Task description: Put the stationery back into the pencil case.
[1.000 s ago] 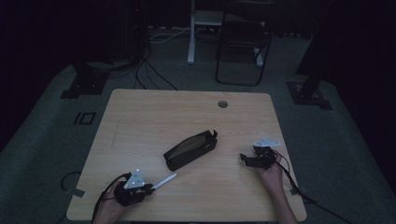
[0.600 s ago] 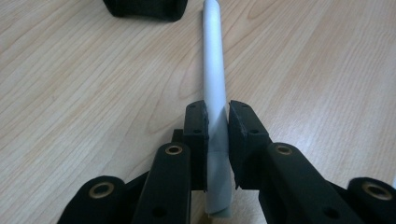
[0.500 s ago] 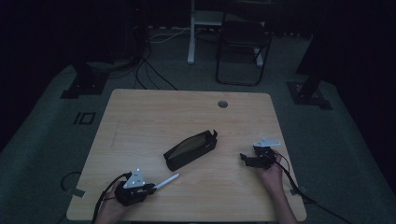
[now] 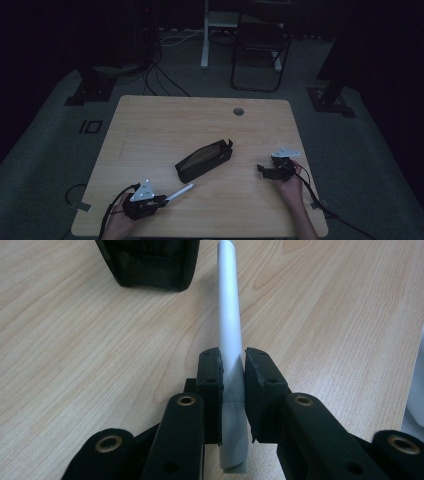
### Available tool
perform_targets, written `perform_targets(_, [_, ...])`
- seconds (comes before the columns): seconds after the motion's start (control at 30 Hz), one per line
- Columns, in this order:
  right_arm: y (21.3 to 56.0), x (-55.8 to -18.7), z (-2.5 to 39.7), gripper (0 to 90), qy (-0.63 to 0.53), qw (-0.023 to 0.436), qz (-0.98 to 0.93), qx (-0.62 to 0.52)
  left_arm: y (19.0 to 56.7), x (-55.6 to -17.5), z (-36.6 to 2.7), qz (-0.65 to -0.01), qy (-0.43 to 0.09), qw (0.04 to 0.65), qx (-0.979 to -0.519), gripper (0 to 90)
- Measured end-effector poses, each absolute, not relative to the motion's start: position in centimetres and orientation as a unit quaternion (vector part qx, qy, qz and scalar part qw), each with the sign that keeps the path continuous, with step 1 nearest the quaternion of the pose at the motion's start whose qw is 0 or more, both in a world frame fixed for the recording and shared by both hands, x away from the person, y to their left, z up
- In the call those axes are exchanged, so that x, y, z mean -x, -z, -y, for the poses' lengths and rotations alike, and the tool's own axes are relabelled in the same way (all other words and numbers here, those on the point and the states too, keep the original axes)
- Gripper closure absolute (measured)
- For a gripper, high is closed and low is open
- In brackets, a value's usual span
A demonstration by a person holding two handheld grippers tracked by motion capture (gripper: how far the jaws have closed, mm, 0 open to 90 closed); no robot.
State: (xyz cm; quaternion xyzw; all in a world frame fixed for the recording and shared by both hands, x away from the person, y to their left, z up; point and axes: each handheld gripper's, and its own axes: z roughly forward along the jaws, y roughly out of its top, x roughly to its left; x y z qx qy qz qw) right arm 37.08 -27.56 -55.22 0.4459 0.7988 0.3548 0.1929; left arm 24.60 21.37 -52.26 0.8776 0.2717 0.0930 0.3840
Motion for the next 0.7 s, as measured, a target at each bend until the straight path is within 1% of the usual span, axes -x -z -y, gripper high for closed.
perform_targets(0.7, [55.2, -37.1, 27.6, 22.5, -0.355, 0.193, -0.799, -0.446, 50.4, -24.9, -21.0, -0.265, -0.108, 0.398, -0.872, 78.7])
